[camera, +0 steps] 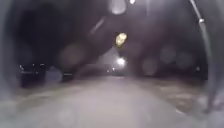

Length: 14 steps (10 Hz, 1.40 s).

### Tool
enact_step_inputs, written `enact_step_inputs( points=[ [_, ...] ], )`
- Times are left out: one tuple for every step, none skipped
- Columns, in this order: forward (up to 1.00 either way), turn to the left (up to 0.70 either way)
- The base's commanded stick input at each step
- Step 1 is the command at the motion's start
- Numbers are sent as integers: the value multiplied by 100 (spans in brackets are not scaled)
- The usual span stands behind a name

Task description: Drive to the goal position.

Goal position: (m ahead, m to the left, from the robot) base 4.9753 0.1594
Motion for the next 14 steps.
enact_step_inputs(
  points=[
    [100, 0],
    [100, 0],
    [100, 0],
    [100, 0],
    [100, 0],
    [100, 0],
    [100, 0],
    [100, 0],
    [100, 0],
    [100, 0],
    [100, 0],
    [100, 0],
    [100, 0],
    [100, 0]
  ],
)
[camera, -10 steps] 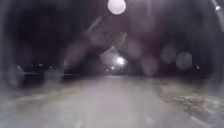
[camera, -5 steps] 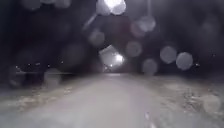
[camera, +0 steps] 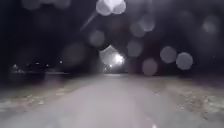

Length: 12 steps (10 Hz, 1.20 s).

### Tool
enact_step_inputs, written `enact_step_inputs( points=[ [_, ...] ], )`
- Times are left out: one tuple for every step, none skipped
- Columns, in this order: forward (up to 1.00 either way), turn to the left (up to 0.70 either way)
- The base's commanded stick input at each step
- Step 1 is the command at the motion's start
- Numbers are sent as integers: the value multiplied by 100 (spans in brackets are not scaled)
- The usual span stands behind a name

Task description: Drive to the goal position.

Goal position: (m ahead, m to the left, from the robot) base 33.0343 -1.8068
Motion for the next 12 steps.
enact_step_inputs(
  points=[
    [100, 0],
    [100, 0],
    [100, 0],
    [100, 0],
    [100, 0],
    [100, 0],
    [100, 0],
    [100, 0],
    [100, 0],
    [100, 0],
    [100, 0],
    [100, 0]
  ],
)
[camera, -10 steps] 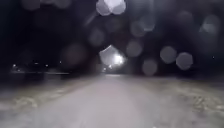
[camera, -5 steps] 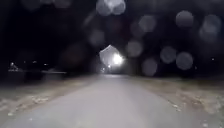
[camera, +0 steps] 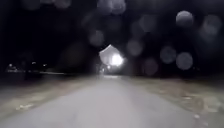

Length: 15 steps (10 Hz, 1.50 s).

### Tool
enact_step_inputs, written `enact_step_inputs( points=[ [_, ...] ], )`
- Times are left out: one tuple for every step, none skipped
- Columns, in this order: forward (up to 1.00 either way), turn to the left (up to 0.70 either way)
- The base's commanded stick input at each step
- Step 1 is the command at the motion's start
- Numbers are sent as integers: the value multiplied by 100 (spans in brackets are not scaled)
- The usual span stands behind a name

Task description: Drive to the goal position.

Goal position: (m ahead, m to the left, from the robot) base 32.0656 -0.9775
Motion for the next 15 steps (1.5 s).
enact_step_inputs(
  points=[
    [100, 0],
    [100, 0],
    [100, 0],
    [100, 0],
    [100, 0],
    [100, 0],
    [100, 0],
    [100, 0],
    [100, 0],
    [100, 0],
    [100, 0],
    [100, 0],
    [100, 0],
    [100, 0],
    [100, 0]
  ],
)
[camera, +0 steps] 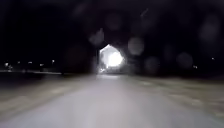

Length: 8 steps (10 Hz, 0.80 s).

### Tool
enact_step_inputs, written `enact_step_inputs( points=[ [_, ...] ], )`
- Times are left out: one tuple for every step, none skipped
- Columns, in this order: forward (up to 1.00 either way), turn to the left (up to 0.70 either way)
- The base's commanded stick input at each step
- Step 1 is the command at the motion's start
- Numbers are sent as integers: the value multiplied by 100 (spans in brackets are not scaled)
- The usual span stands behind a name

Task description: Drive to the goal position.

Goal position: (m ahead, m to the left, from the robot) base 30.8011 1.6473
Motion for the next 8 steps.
enact_step_inputs(
  points=[
    [100, 0],
    [100, 0],
    [100, 0],
    [100, 0],
    [100, 0],
    [100, 0],
    [100, 0],
    [100, 0]
  ],
)
